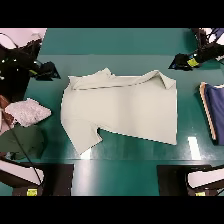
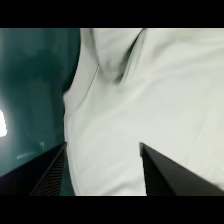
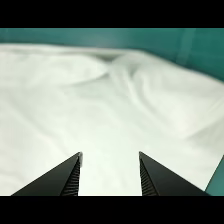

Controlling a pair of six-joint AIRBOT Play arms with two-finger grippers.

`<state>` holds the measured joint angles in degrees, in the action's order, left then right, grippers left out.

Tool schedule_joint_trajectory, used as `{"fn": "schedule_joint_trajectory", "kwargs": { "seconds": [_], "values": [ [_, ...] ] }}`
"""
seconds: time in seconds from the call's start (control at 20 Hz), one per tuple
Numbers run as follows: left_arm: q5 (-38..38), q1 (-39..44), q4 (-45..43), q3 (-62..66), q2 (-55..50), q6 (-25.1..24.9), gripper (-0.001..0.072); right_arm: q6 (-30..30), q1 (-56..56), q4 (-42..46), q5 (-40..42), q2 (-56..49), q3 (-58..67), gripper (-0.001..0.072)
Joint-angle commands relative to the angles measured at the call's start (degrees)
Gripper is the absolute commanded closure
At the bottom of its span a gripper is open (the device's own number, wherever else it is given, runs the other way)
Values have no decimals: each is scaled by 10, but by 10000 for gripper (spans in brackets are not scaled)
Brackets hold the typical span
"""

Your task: Fold the shirts.

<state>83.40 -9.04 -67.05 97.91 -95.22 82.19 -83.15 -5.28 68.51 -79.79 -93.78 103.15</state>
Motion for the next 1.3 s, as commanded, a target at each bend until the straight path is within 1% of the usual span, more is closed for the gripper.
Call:
{"fn": "schedule_joint_trajectory", "kwargs": {
  "seconds": [0.0,0.15,0.25,0.35,0.45,0.55,0.7,0.8,0.95,1.1,1.15,1.2,1.25],
  "values": [
    [5,-10,-23,-134,89,-24,170,3,1,0,-44,73,-83,303],
    [-34,-10,-30,-306,177,-36,170,3,0,0,-47,149,-191,302],
    [-50,-10,-30,-397,217,-46,170,3,0,0,-47,192,-249,303],
    [-86,-10,-26,-468,247,-46,170,3,0,-1,-44,234,-299,303],
    [-109,-10,-13,-510,251,-46,170,3,0,-1,-36,269,-342,302],
    [-143,-10,-8,-529,250,-45,170,3,4,-26,-29,300,-381,303],
    [-189,-9,29,-536,250,-46,170,3,22,-86,-10,338,-432,303],
    [-210,-9,43,-541,249,-46,170,3,34,-96,0,362,-459,303],
    [-211,-9,68,-547,237,-46,170,3,57,-105,2,394,-489,303],
    [-212,-9,69,-546,231,-46,173,3,84,-103,0,419,-504,303],
    [-212,-9,69,-542,231,-46,311,3,99,-102,-1,426,-513,302],
    [-212,-9,70,-537,232,-46,561,3,118,-98,-3,435,-526,302],
    [-211,-9,71,-534,234,-47,674,3,139,-98,-4,445,-542,303]
  ]
}}
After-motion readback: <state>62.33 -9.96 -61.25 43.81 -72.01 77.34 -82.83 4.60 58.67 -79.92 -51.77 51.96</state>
